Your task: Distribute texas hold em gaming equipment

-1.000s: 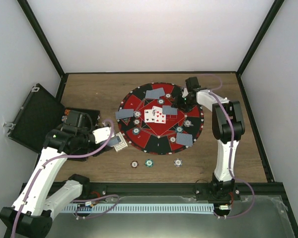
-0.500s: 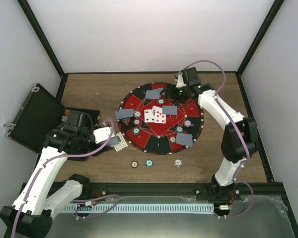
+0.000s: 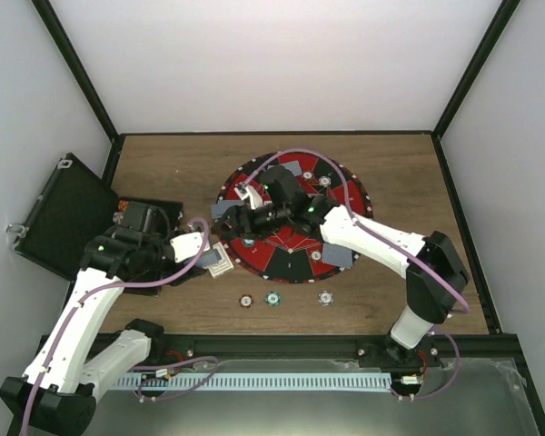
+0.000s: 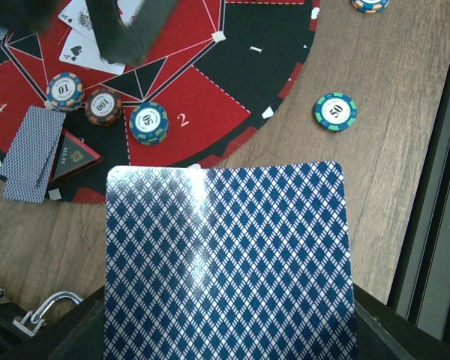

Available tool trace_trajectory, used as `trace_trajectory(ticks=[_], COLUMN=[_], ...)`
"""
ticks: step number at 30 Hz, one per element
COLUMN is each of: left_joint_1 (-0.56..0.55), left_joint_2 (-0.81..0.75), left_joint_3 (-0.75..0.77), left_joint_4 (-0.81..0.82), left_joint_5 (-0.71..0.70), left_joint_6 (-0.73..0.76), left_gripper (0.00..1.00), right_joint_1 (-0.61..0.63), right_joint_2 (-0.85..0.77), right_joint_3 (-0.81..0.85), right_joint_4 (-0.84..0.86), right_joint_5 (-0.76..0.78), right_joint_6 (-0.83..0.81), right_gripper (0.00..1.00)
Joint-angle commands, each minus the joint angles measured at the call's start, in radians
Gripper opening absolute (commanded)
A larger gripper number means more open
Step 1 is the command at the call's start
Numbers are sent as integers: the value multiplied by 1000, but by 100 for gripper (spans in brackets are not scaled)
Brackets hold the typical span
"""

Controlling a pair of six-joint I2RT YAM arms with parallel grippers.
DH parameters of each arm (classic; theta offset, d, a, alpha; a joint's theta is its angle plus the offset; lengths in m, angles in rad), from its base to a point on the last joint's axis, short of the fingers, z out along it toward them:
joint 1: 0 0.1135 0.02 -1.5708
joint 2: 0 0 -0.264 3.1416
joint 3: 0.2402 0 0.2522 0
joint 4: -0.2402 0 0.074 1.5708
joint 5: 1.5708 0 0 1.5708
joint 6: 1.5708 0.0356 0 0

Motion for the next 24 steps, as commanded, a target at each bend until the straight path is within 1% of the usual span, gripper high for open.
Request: trace_trajectory(ticks=[1,9,19,24], left_joint_1=[1,1,1,1], left_joint_2=[0,-4,-4,-7], left_joint_3=[2,7,13,17], left_joint_4=[24,21,14,8], left_joint_5=[33,33,33,31], left_joint_6=[2,4,5,7], left_gripper=[5,5,5,5], right_joint_1=[52,114,159,161], right_joint_2=[23,56,128,152], right_joint_3=[-11,-56,-49,-47], right_joint_4=[92,176,272,325], right_joint_5=[-27,-53,-111,-128], right_joint_6=[75,127,192,226], right_gripper=[81,73,72,69])
